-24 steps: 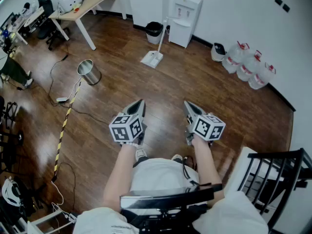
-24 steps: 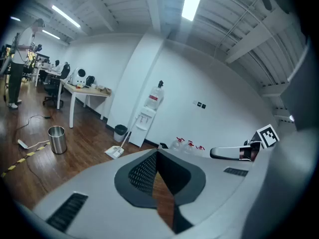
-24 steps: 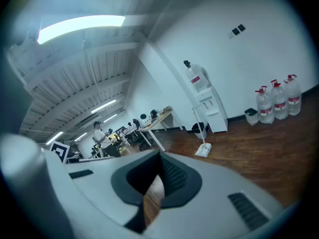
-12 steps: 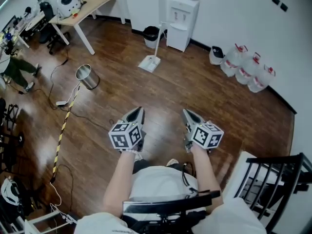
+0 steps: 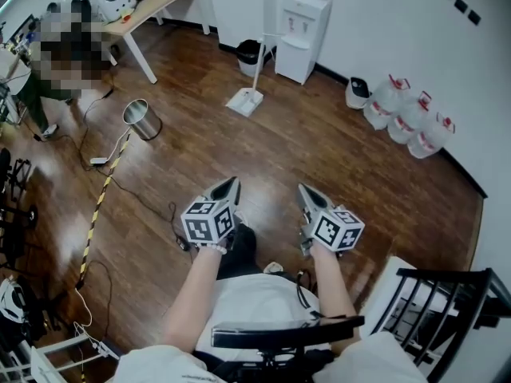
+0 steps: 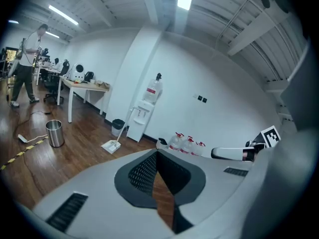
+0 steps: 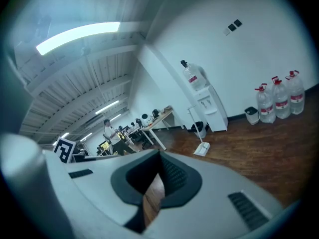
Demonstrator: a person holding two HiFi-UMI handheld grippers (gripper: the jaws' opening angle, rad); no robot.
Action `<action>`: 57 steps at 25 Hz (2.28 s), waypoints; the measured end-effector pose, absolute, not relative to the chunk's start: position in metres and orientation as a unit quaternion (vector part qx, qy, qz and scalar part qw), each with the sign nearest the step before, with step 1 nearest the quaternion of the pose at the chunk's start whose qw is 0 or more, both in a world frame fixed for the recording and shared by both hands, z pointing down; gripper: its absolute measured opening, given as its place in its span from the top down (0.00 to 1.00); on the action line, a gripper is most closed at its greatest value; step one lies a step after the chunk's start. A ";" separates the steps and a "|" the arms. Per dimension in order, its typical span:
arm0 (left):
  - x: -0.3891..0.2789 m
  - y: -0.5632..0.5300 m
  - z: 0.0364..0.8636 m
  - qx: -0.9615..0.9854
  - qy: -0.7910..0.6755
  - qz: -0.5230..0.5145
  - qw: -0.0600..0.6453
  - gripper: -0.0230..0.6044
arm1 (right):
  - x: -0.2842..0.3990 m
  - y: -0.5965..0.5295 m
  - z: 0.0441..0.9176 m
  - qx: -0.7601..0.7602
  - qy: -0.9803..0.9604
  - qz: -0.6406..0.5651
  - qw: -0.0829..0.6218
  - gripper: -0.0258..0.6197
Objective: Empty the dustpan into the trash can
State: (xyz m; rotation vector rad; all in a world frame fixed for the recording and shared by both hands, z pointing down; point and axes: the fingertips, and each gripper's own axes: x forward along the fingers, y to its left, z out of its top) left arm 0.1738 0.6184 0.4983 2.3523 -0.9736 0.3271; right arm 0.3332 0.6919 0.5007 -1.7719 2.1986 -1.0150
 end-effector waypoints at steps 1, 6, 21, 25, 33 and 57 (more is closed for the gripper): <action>0.177 0.610 0.499 0.879 -0.364 0.120 0.284 0.97 | 0.335 0.684 0.502 -0.587 0.733 -0.337 0.069 0.94; 0.200 0.549 0.508 0.879 -0.363 0.108 0.290 0.97 | 0.354 0.623 0.509 -0.590 0.738 -0.323 0.058 0.93; 0.217 0.291 0.507 0.880 -0.349 0.108 0.303 0.97 | 0.370 0.341 0.496 -0.606 0.740 -0.289 0.040 0.83; 0.231 0.241 0.501 0.886 -0.337 0.107 0.300 0.97 | 0.376 0.285 0.496 -0.609 0.744 -0.274 0.019 0.69; 0.261 0.158 0.518 0.880 -0.342 0.114 0.309 0.97 | 0.398 0.192 0.522 -0.617 0.736 -0.277 -0.013 0.63; 0.395 -0.048 0.599 0.851 -0.344 0.167 0.359 0.97 | 0.509 -0.100 0.666 -0.630 0.714 -0.274 -0.137 0.49</action>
